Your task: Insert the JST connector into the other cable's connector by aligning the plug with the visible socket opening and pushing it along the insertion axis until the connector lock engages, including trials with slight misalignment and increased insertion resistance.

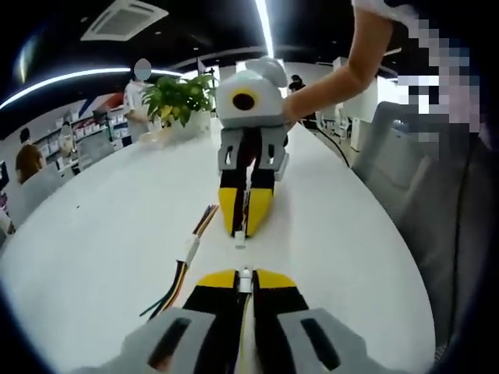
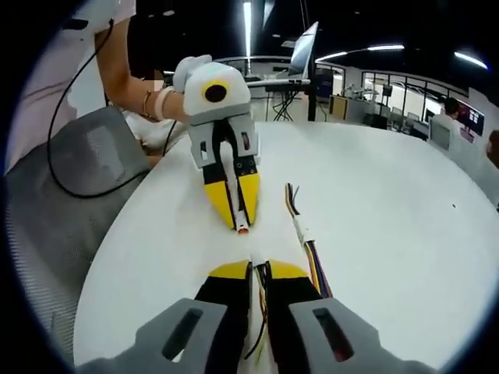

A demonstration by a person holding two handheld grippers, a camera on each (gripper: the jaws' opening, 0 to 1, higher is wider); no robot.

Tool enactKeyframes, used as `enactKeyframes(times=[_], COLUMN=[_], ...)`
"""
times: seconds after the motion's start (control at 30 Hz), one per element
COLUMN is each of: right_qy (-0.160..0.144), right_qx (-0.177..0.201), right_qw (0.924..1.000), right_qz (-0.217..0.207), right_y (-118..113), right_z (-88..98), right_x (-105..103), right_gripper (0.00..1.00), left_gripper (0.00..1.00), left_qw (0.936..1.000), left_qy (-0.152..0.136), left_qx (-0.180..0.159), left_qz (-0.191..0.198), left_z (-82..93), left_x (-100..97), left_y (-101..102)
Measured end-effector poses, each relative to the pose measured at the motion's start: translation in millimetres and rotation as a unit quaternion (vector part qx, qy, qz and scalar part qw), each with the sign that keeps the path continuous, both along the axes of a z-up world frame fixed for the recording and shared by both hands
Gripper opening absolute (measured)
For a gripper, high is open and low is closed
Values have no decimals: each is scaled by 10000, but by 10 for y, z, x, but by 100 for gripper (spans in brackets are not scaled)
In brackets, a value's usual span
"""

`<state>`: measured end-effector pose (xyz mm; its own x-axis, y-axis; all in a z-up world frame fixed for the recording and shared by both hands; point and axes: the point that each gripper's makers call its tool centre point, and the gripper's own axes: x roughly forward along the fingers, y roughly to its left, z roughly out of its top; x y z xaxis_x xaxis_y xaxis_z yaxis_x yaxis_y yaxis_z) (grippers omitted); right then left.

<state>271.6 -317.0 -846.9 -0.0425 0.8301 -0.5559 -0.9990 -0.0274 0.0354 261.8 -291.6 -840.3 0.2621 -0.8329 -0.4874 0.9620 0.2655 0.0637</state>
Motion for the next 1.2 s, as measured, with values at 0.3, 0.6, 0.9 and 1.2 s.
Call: enactKeyframes(times=[0.3,0.6,0.9,1.2], right_qy=[51,136,65,235], right_qx=[-45,-169,-17,8], right_qw=[9999,9996,9991,9970], right_qz=[-87,-206,-429,-731], right_y=[-8,-21,52,102], right_z=[-36,-39,198,383], right_x=[38,11,5,-12], right_gripper=[3,2,2,2], left_gripper=[0,0,0,0], left_qw=[10000,9998,9999,9995], left_qy=[37,161,-20,-259], left_qx=[27,26,-29,160], left_qz=[5,119,132,-19], left_z=[-10,-6,181,337], left_x=[-11,-1,66,50], left_y=[4,10,5,4])
